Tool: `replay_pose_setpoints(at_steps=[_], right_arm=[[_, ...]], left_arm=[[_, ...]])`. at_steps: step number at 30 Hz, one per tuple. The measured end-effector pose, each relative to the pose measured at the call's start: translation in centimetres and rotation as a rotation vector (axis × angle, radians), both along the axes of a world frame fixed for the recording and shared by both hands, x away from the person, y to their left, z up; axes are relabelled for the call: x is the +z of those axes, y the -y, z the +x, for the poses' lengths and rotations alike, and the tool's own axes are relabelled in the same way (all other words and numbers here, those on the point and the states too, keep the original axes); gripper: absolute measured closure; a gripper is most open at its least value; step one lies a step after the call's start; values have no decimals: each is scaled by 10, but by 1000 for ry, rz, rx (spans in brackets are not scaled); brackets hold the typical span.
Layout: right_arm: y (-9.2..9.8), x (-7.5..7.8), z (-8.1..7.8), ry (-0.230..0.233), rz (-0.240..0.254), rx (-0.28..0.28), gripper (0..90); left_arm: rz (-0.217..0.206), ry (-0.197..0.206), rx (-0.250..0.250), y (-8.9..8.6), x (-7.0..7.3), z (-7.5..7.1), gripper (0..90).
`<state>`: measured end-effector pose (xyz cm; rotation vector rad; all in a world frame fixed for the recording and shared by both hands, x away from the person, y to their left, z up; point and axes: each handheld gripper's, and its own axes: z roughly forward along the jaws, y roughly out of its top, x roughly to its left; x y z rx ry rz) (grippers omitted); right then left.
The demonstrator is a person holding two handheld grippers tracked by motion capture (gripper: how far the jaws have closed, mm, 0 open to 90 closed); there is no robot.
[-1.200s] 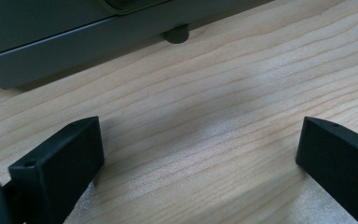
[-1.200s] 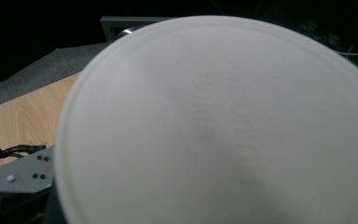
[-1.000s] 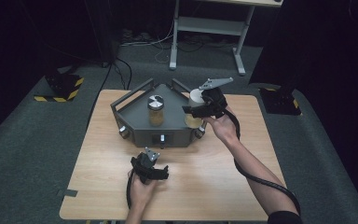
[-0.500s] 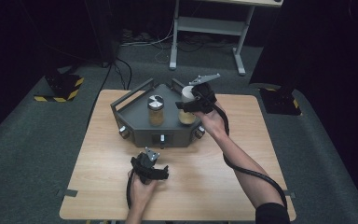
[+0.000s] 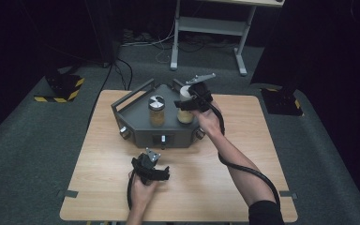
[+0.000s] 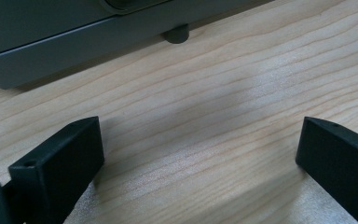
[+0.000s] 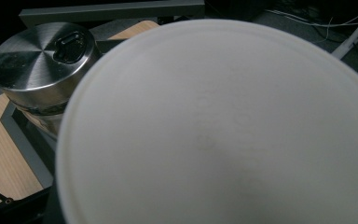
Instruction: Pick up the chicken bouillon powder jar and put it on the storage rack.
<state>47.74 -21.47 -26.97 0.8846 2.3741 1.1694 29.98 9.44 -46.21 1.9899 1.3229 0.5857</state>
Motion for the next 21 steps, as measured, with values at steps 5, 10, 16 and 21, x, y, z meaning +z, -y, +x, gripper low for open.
replay_pose_setpoints(at_steps=[5, 10, 16, 21], right_arm=[[-3, -1, 2, -4, -7, -8, 351], [-6, -2, 4, -5, -18, -11, 351], [-9, -3, 5, -9, -28, -8, 351], [-9, -3, 4, -9, -29, -10, 350]], left_arm=[[0, 0, 0, 0, 0, 0, 7], [0, 0, 0, 0, 0, 0, 7], [1, 0, 0, 0, 0, 0, 7], [1, 0, 0, 0, 0, 0, 7]])
